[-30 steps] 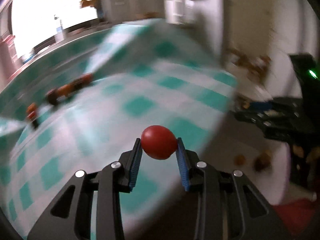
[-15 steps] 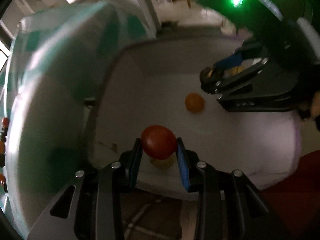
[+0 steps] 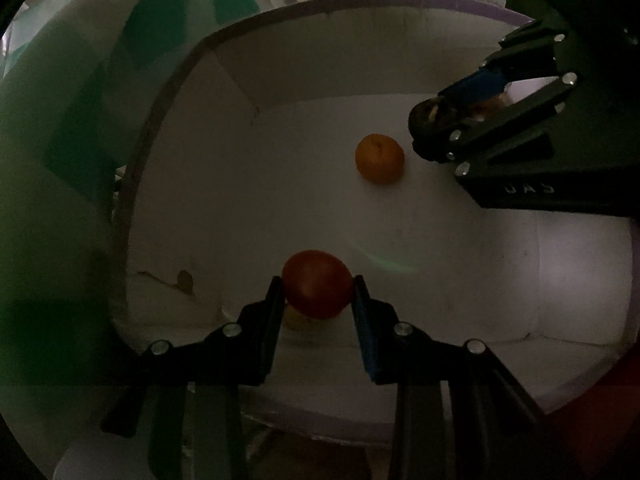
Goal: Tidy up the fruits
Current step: 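Carry both fruits down into the white bin and open both grippers, then raise both grippers back over the tablecloth toward the fruits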
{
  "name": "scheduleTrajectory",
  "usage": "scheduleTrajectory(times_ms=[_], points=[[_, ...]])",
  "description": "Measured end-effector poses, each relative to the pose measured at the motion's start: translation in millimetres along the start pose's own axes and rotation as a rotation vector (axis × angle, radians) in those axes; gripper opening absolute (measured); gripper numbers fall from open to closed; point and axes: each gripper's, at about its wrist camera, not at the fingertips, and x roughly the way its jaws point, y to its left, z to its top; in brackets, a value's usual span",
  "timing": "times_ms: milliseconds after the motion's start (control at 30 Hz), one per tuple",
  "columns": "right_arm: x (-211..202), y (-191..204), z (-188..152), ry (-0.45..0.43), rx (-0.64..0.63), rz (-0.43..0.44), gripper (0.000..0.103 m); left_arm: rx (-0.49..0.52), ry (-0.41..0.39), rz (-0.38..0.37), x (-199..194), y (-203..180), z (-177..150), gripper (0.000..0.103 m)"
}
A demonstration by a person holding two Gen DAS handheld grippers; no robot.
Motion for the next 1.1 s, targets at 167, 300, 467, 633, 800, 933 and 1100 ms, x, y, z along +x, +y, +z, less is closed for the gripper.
scheduleTrajectory(times_ms=[167,300,467,633,800,933,1100], points=[[2,-2,3,0.011,0.016,0.008,0.045,-0.011,0.002,-0.005,2,3,1,0.036],[1,-3,5,0.009,0.026,0.011,0.056,-0.007,-0.023,0.012,-7,0,3,0.053],[-1,-2,4,0.01,0.031,0.008,0.061,-0.006,-0.056,0.03,-17,1,1,0.062],[-12,1,6,0.007,0.023,-0.015,0.067,-0.011,-0.105,0.046,-33,3,-1,0.066],[-44,2,16,-0.034,0.009,-0.066,0.074,-0.019,-0.195,0.072,-63,11,-8,0.081],[-84,15,34,-0.119,-0.024,-0.101,0.076,-0.085,-0.331,0.079,-113,29,-17,0.091],[-151,69,69,-0.348,-0.133,-0.042,0.085,-0.272,-0.558,0.138,-187,86,-52,0.101]])
